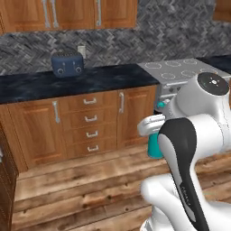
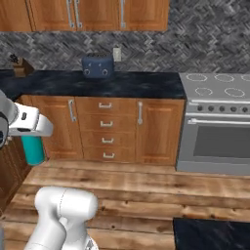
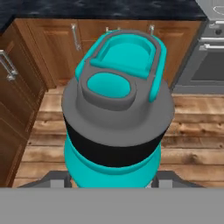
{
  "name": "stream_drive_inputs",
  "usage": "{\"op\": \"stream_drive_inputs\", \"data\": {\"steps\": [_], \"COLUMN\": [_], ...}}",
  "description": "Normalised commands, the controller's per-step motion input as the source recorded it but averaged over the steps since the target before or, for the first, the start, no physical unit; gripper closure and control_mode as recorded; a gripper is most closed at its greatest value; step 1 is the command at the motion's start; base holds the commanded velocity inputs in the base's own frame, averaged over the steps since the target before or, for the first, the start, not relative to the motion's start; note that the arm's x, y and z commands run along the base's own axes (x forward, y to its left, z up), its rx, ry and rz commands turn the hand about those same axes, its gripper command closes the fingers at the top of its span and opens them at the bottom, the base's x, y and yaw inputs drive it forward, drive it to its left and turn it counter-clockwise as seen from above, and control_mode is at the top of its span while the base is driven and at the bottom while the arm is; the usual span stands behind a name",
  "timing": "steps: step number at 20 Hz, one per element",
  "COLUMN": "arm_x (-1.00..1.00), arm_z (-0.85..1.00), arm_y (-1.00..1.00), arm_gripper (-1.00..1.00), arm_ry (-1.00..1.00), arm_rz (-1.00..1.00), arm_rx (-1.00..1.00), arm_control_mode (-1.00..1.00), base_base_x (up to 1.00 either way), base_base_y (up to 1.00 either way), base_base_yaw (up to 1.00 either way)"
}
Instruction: Sort all alcoholic drinks to one cabinet, and non-alcoholic drinks to the other.
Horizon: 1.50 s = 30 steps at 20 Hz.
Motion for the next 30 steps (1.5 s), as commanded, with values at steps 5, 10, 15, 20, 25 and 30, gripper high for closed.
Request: {"op": "stream_drive_inputs", "data": {"steps": [5,10,15,20,25,30], "arm_x": [0.0,0.0,0.0,0.0,0.0,0.0], "arm_z": [0.0,0.0,0.0,0.0,0.0,0.0], "arm_y": [0.0,0.0,0.0,0.0,0.0,0.0], "arm_gripper": [1.0,1.0,1.0,1.0,1.0,1.0], "arm_ry": [0.0,0.0,0.0,0.0,0.0,0.0], "arm_rz": [0.0,0.0,0.0,0.0,0.0,0.0], "arm_rx": [0.0,0.0,0.0,0.0,0.0,0.0], "arm_control_mode": [1.0,1.0,1.0,1.0,1.0,1.0], "base_base_x": [1.0,1.0,1.0,1.0,1.0,1.0], "base_base_y": [-0.07,-0.1,-0.08,-0.12,-0.12,-0.15], "base_base_yaw": [0.56,0.52,0.49,0.5,0.57,0.59]}}
